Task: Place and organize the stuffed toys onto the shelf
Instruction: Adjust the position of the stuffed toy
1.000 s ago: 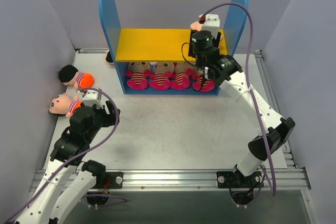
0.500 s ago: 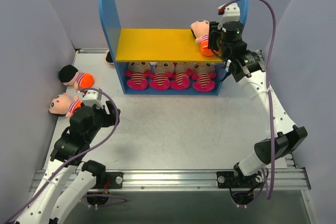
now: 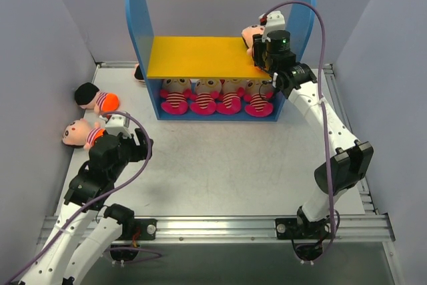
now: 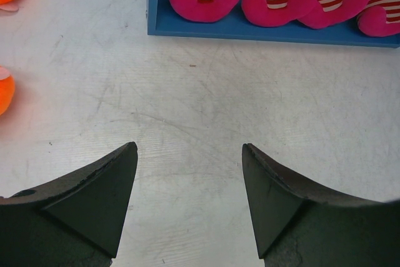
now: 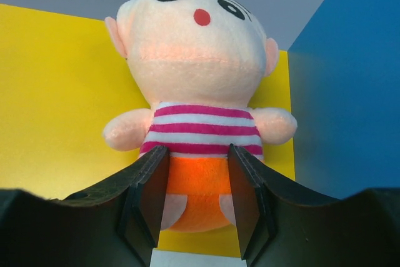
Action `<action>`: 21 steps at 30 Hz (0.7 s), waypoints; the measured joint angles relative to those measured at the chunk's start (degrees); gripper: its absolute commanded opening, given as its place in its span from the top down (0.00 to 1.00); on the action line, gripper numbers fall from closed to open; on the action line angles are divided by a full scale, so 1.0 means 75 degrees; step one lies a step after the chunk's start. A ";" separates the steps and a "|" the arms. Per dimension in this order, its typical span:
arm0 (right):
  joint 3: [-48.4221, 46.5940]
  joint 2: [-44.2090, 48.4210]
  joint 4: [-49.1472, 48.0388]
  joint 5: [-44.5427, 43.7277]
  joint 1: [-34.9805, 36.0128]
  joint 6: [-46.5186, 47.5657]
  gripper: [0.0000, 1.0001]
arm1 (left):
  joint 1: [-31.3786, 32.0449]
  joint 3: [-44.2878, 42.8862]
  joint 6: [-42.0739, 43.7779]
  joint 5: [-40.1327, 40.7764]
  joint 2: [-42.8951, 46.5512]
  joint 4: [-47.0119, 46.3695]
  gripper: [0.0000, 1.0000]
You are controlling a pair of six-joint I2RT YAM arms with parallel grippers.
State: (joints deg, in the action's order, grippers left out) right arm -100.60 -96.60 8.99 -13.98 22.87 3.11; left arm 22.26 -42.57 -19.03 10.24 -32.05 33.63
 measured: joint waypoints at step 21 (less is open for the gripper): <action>0.0321 -0.0061 -0.0431 -0.1422 0.0353 -0.0562 1.00 | -0.0006 0.0000 0.0006 -0.0035 -0.0052 -0.0006 0.24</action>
State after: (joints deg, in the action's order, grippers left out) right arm -98.19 -97.06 5.76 -24.64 25.52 -1.10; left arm 22.22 -42.57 -18.98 9.98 -32.45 33.58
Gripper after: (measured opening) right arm 0.054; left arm 0.762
